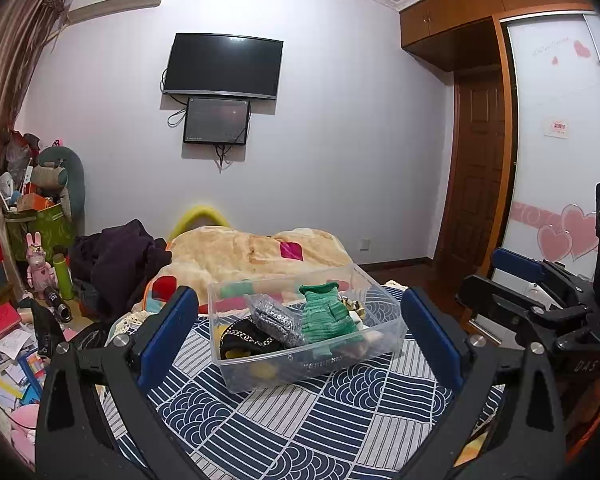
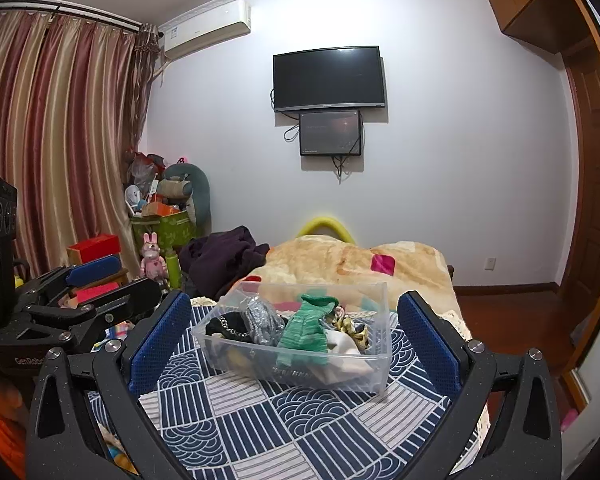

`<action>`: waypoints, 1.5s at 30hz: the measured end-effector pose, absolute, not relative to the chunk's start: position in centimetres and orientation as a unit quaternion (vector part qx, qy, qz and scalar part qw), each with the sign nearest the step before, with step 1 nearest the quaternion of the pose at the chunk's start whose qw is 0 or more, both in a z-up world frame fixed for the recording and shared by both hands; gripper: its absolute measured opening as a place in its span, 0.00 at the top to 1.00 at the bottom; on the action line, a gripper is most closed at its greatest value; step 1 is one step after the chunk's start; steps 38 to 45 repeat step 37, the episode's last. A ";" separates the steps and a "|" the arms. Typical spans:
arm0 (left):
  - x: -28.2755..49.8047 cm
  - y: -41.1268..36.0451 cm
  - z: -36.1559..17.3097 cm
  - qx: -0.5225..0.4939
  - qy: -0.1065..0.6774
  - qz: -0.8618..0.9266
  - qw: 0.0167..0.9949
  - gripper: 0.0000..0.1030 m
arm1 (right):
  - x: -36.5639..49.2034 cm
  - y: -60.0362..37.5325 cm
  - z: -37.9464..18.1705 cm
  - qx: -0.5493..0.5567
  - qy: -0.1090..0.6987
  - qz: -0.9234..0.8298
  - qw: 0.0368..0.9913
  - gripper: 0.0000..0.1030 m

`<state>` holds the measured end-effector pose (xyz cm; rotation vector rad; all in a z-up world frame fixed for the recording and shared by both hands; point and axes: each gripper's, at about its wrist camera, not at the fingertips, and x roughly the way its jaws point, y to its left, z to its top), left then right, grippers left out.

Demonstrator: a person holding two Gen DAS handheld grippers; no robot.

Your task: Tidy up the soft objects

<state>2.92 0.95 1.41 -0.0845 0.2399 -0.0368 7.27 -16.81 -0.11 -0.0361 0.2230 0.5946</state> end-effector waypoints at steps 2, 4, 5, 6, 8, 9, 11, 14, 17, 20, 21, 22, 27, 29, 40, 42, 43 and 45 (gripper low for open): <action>2.9 1.0 1.4 -0.043 0.119 -0.019 0.992 0.00 | 7.4 -16.9 -0.2 -0.017 0.110 0.293 0.950 0.00; 2.9 1.0 1.4 -0.043 0.120 -0.019 0.992 0.00 | 7.4 -16.9 -0.2 -0.017 0.110 0.293 0.950 0.00; 2.9 0.9 1.4 -0.043 0.120 -0.019 0.992 0.00 | 7.4 -16.9 -0.2 -0.017 0.110 0.294 0.949 0.00; 2.9 1.0 1.4 -0.043 0.120 -0.019 0.992 0.00 | 7.4 -16.8 -0.2 -0.017 0.111 0.294 0.949 0.00; 2.8 0.9 1.4 -0.043 0.120 -0.020 0.992 0.00 | 7.4 -16.8 -0.2 -0.017 0.112 0.294 0.949 0.00; 2.8 0.9 1.4 -0.043 0.121 -0.019 0.992 0.00 | 7.4 -16.9 -0.2 -0.017 0.112 0.294 0.949 0.00; 2.8 1.0 1.4 -0.043 0.121 -0.020 0.992 0.00 | 7.3 -16.8 -0.1 -0.018 0.112 0.295 0.949 0.00; 2.8 1.0 1.4 -0.044 0.121 -0.022 0.991 0.00 | 7.4 -16.8 -0.2 -0.018 0.112 0.294 0.949 0.00; 2.8 1.1 1.4 -0.045 0.120 -0.024 0.991 0.00 | 7.4 -16.8 -0.2 -0.016 0.113 0.294 0.949 0.00; 2.8 1.0 1.4 -0.045 0.121 -0.025 0.991 0.00 | 7.5 -16.8 -0.2 -0.015 0.114 0.293 0.949 0.00; 2.8 1.1 1.4 -0.045 0.122 -0.026 0.991 0.00 | 7.5 -16.8 -0.2 -0.015 0.115 0.293 0.949 0.00; 2.8 1.2 1.4 -0.046 0.122 -0.026 0.991 0.00 | 7.5 -16.8 -0.2 -0.015 0.114 0.293 0.949 0.00; 2.8 1.2 1.5 -0.045 0.122 -0.026 0.991 0.00 | 7.5 -16.8 -0.3 -0.015 0.115 0.293 0.949 0.00; 2.8 1.2 1.5 -0.045 0.123 -0.026 0.991 0.00 | 7.5 -16.8 -0.3 -0.015 0.115 0.292 0.949 0.00; 2.8 1.2 1.4 -0.045 0.124 -0.027 0.991 0.00 | 7.8 -16.8 -0.4 -0.014 0.117 0.292 0.949 0.00; 2.8 1.2 1.4 -0.045 0.124 -0.027 0.991 0.00 | 7.8 -16.8 -0.4 -0.014 0.117 0.292 0.949 0.00; 2.8 1.2 1.4 -0.045 0.124 -0.027 0.991 0.00 | 7.8 -16.8 -0.4 -0.014 0.117 0.292 0.949 0.00; 2.8 1.2 1.4 -0.045 0.124 -0.027 0.991 0.00 | 7.8 -16.8 -0.4 -0.014 0.117 0.292 0.949 0.00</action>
